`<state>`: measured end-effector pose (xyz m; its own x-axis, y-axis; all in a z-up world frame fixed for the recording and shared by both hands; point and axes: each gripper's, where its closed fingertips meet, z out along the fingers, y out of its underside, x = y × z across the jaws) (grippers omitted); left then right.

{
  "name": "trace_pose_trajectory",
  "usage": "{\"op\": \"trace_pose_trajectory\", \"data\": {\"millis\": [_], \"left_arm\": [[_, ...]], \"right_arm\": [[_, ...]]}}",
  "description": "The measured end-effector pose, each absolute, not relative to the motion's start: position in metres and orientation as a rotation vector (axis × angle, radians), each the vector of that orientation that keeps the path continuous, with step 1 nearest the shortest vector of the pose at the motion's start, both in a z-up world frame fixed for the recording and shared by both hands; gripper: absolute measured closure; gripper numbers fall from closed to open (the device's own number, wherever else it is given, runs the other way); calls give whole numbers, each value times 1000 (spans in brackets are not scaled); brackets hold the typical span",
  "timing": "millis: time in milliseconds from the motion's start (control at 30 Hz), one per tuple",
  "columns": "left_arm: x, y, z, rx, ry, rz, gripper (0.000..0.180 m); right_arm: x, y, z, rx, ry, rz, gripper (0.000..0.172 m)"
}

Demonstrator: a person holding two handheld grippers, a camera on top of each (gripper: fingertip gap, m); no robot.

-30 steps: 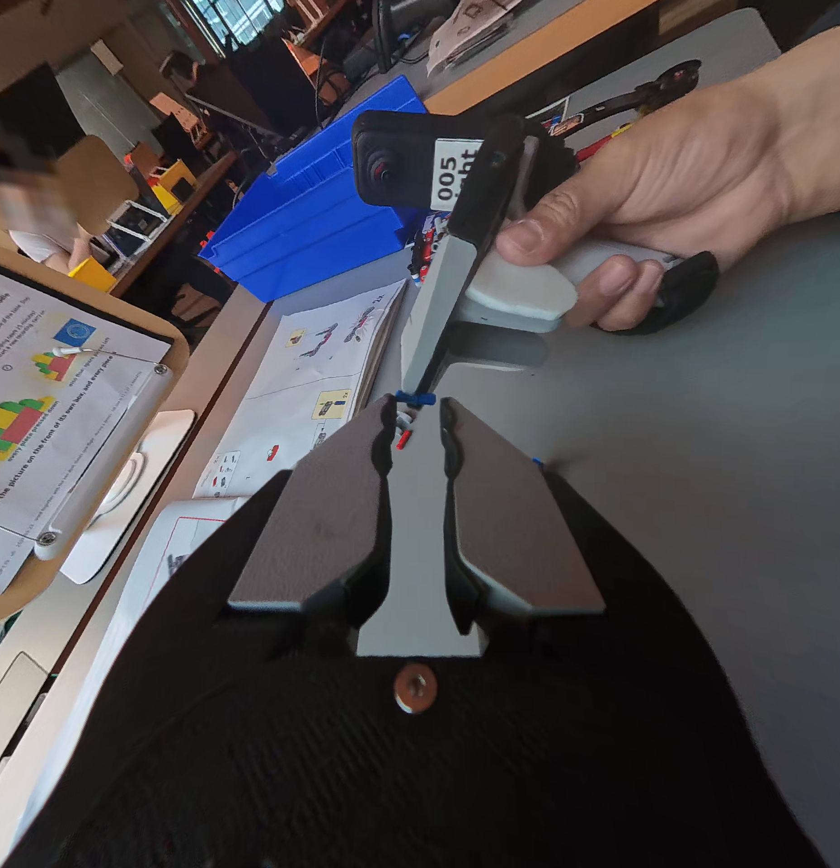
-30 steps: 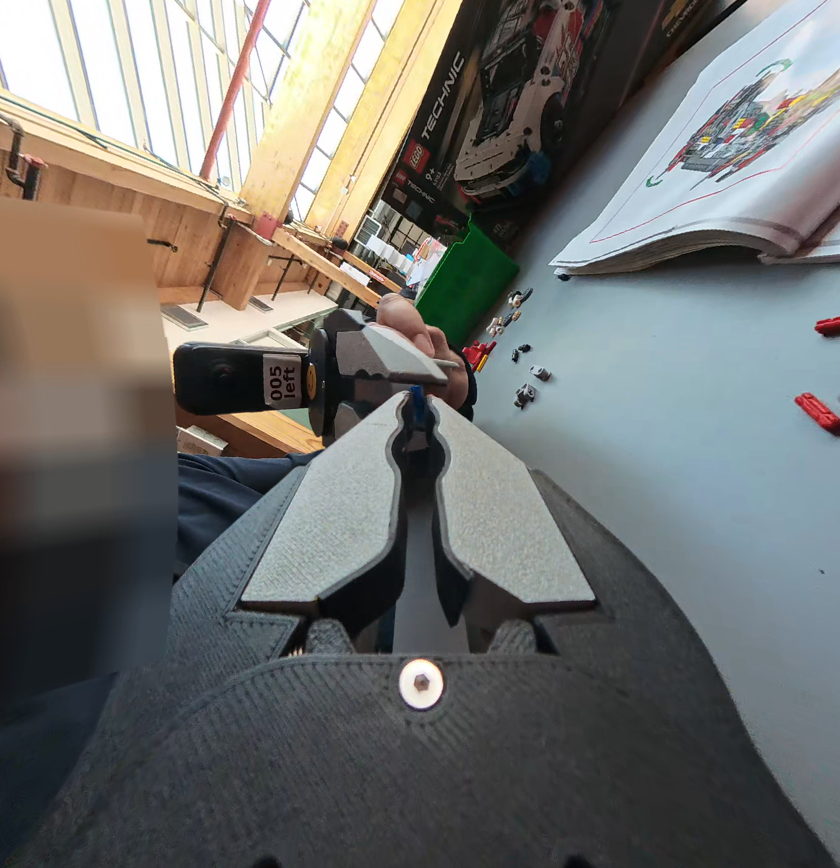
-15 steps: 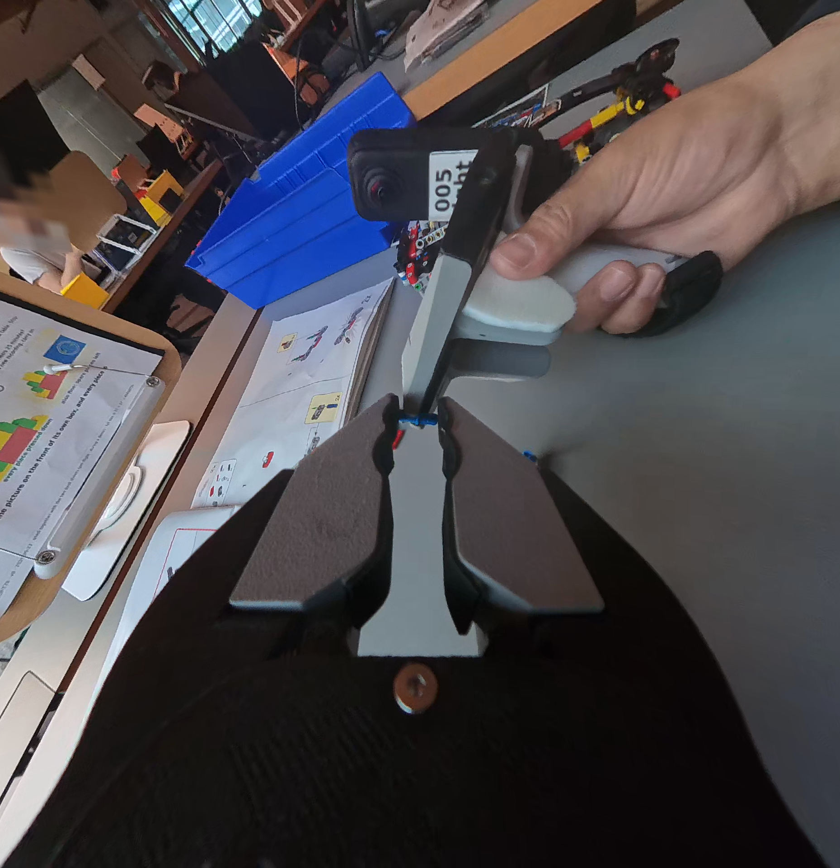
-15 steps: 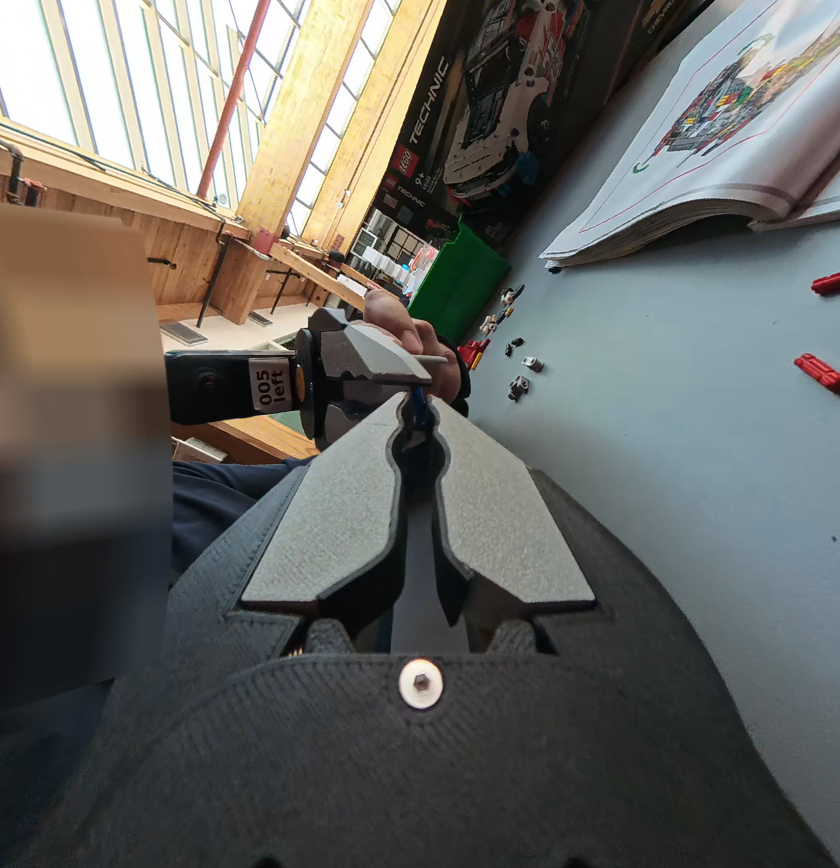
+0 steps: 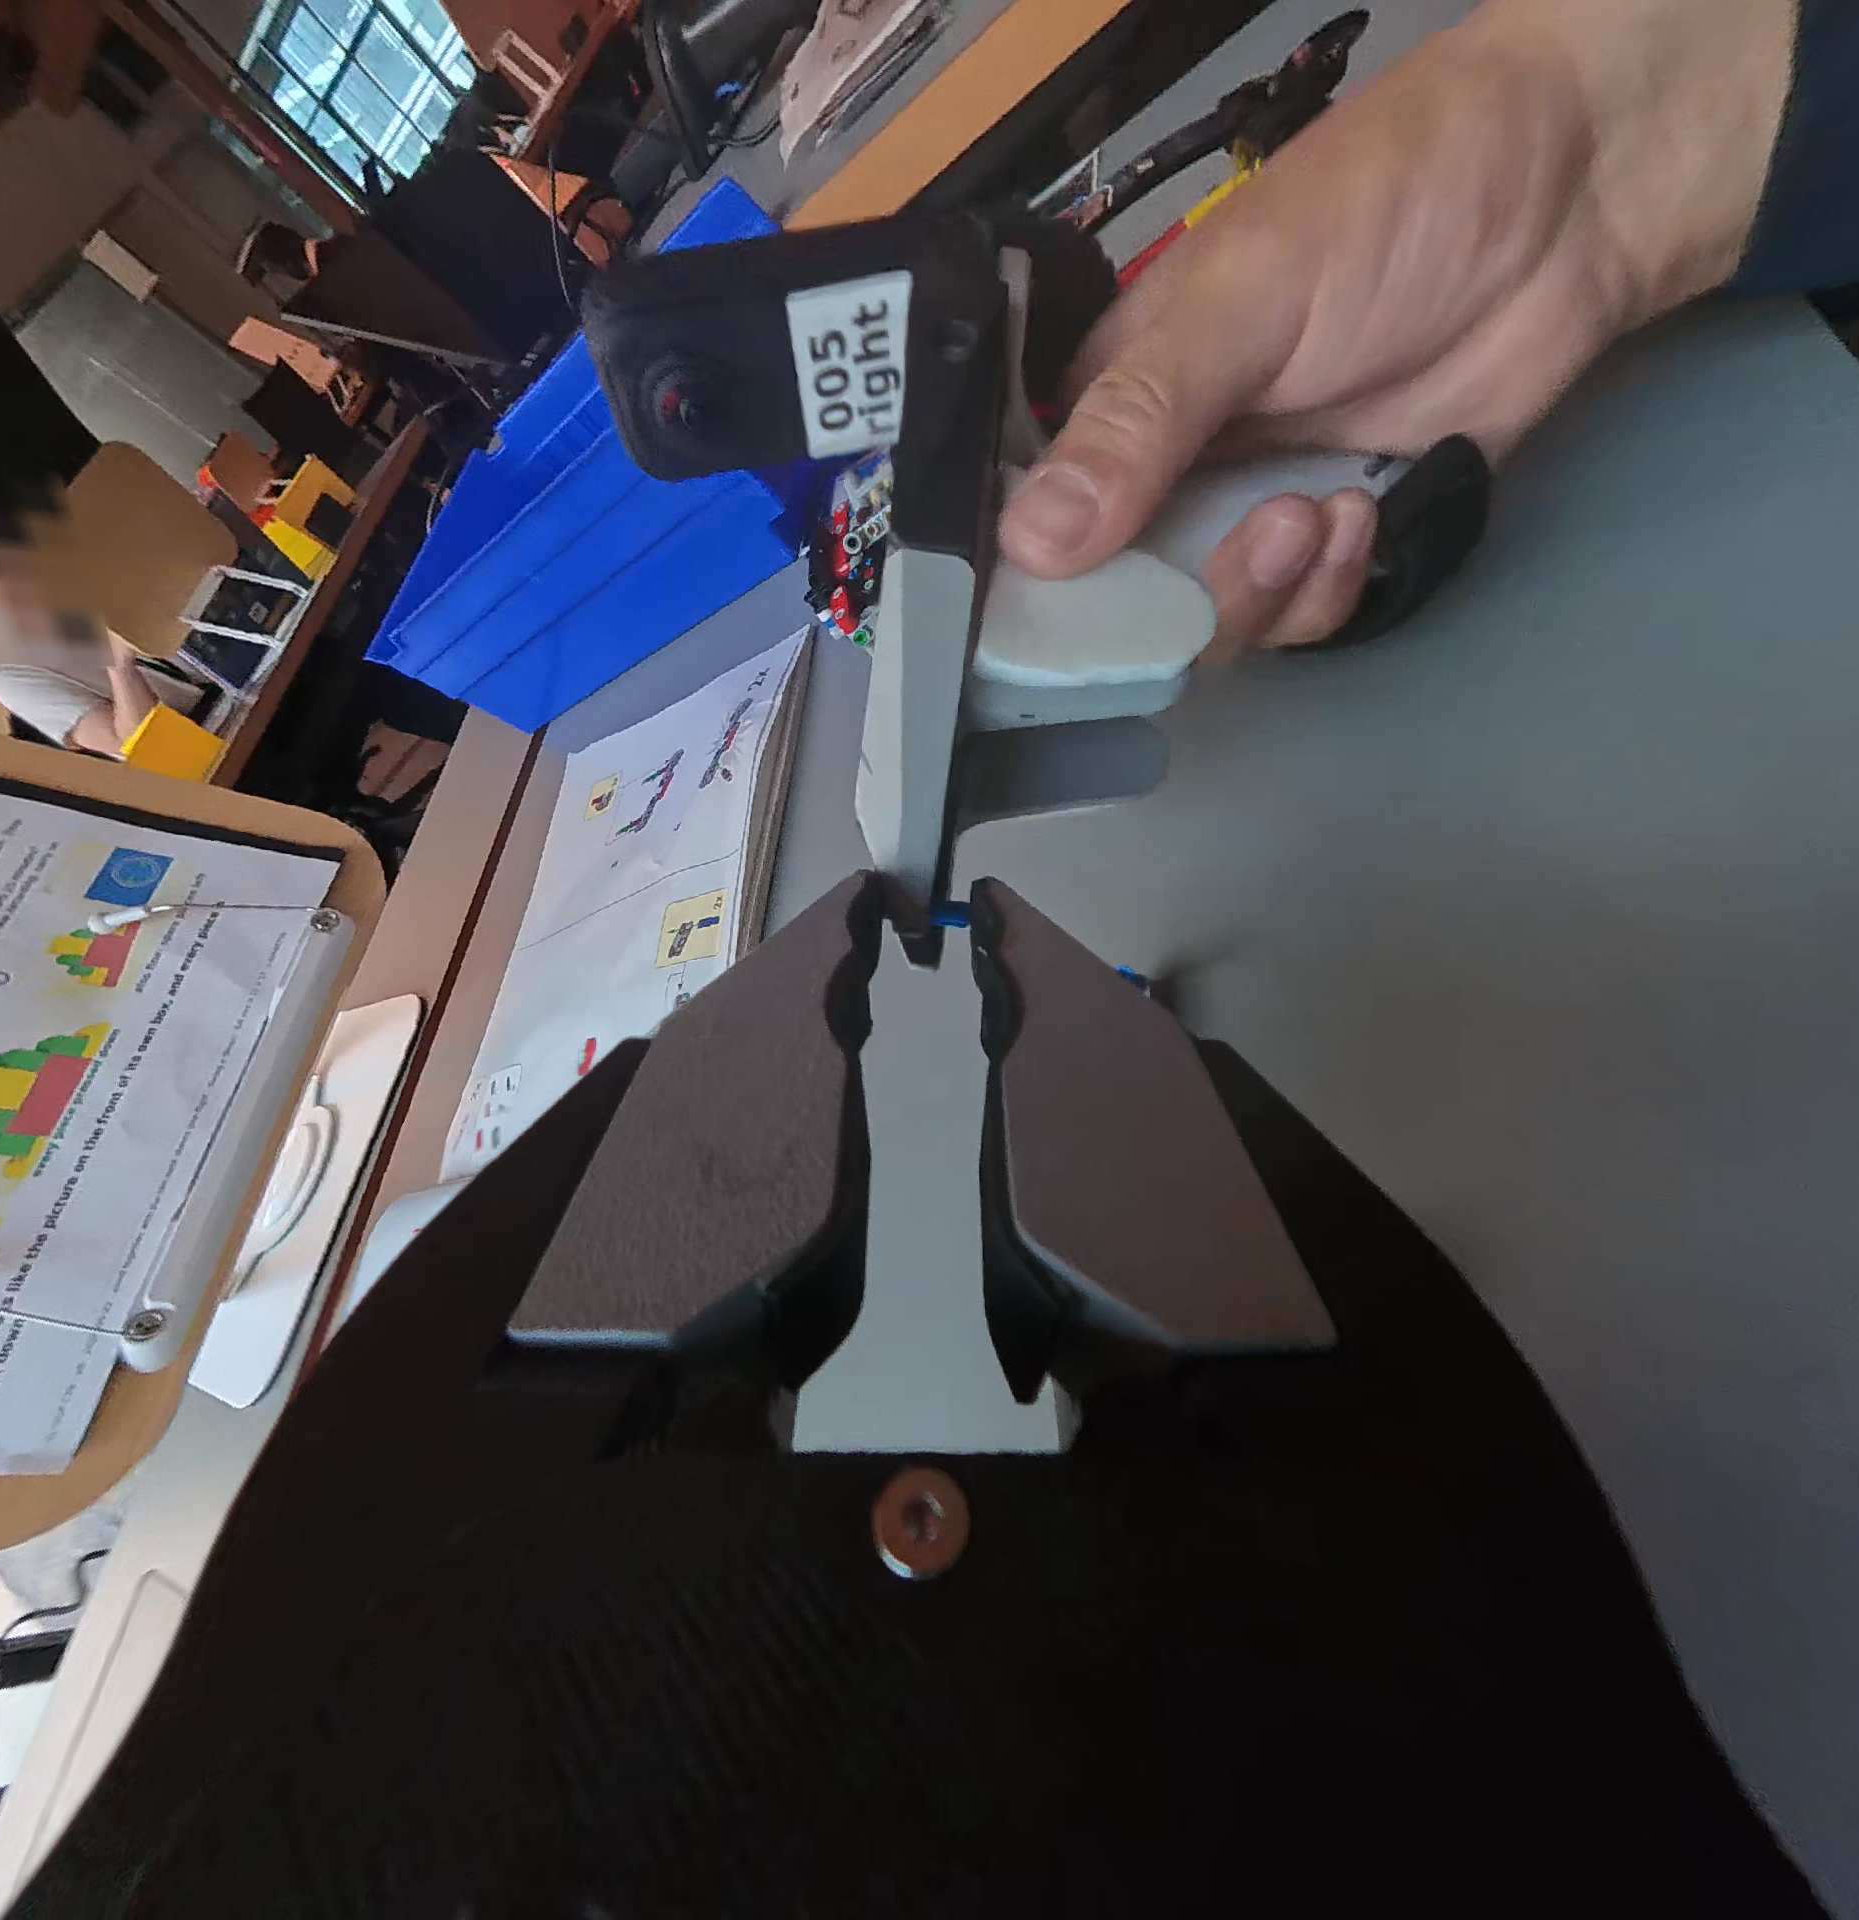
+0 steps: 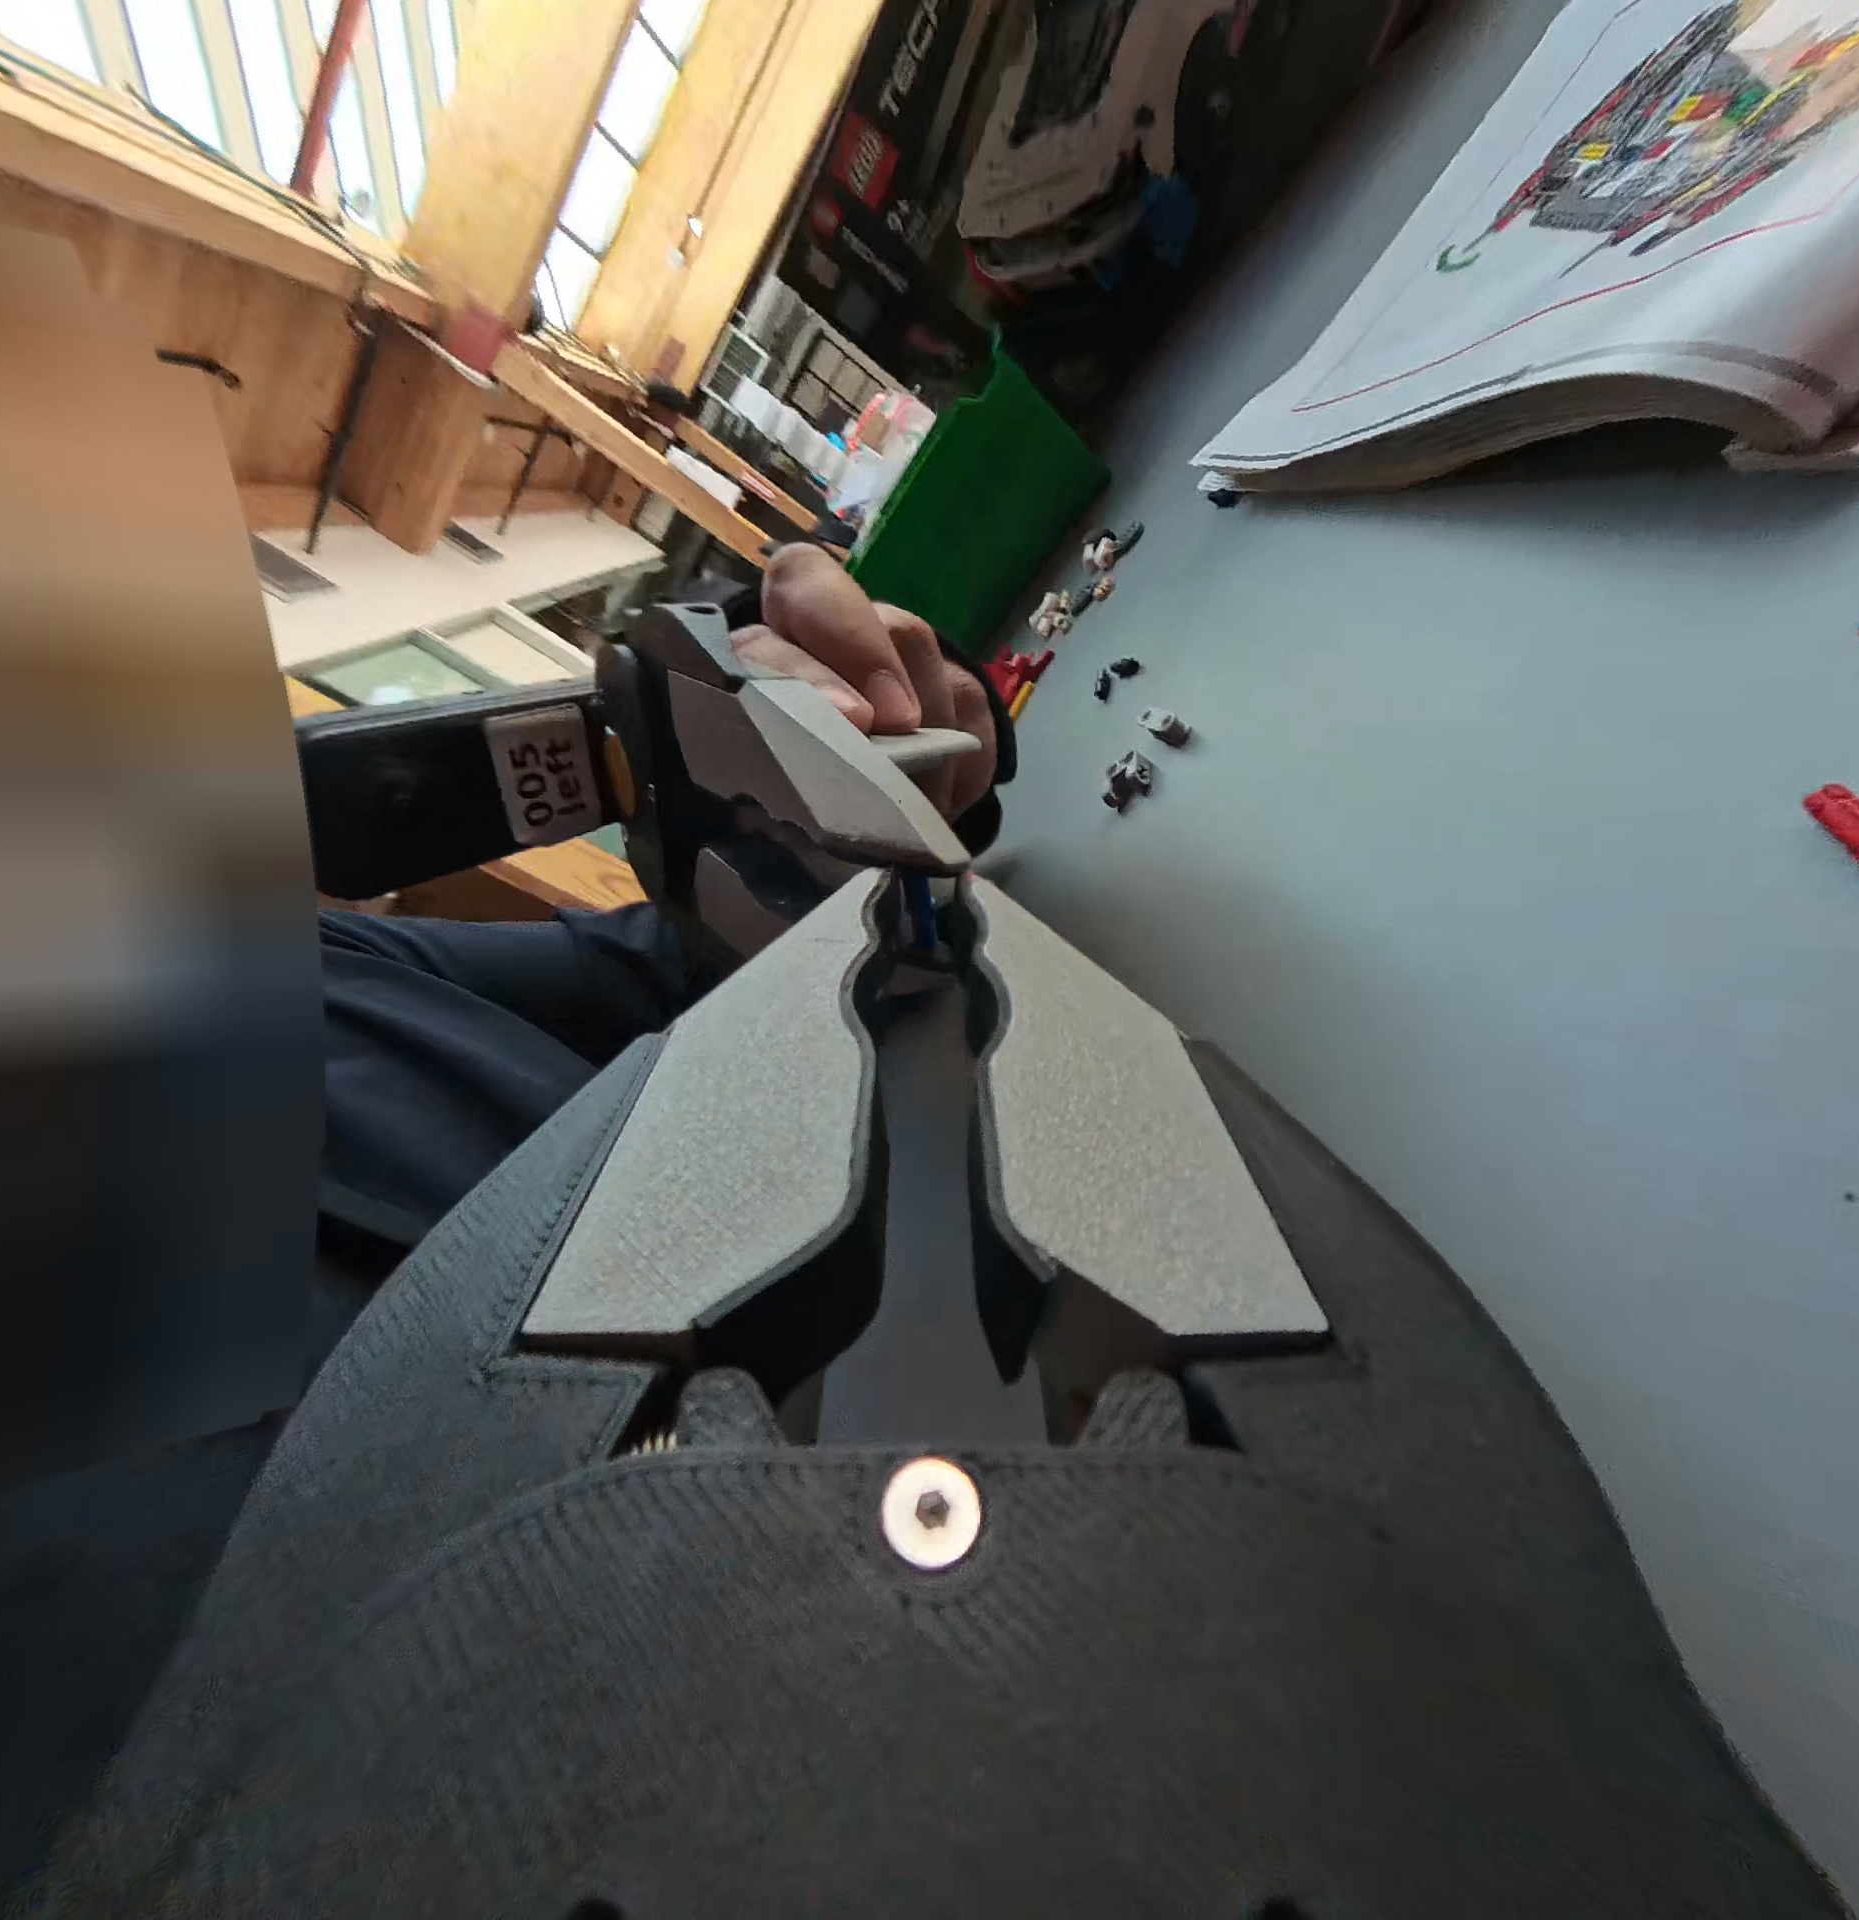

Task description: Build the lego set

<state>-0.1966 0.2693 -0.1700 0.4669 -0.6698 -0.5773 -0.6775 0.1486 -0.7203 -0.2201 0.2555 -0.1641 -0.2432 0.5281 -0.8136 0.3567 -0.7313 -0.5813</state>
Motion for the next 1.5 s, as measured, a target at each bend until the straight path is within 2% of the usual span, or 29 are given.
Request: {"op": "trace_pose_trajectory", "data": {"millis": [200, 267, 300, 433, 633, 733, 833, 1133, 1200, 1500], "left_arm": [[-207, 274, -171, -1583, 1214, 66, 165], [-210, 278, -171, -1674, 1116, -60, 146], [-212, 281, -174, -1741, 1049, -138, 144], [-202, 275, -174, -1859, 900, -521, 162], [-195, 271, -156, -1845, 765, -751, 169], [-199, 272, -158, -1859, 729, -776, 174], [-203, 276, -158, -1873, 677, -788, 169], [-205, 281, -153, -1842, 606, -743, 173], [-204, 280, -151, -1828, 593, -775, 179], [-206, 279, -160, -1846, 701, -626, 180]], "right_arm": [[-222, 264, -164, -1837, -1134, 1901, 170], [-220, 274, -154, -1766, -1031, 1923, 170], [-219, 277, -147, -1718, -973, 1954, 171], [-220, 276, -137, -1624, -907, 1995, 170], [-224, 271, -134, -1567, -881, 2034, 170], [-225, 270, -136, -1548, -929, 1946, 170], [-225, 268, -136, -1530, -967, 1868, 171], [-225, 276, -137, -1491, -914, 1629, 171], [-225, 276, -136, -1484, -899, 1631, 171], [-225, 274, -143, -1563, -999, 1705, 170]]}}
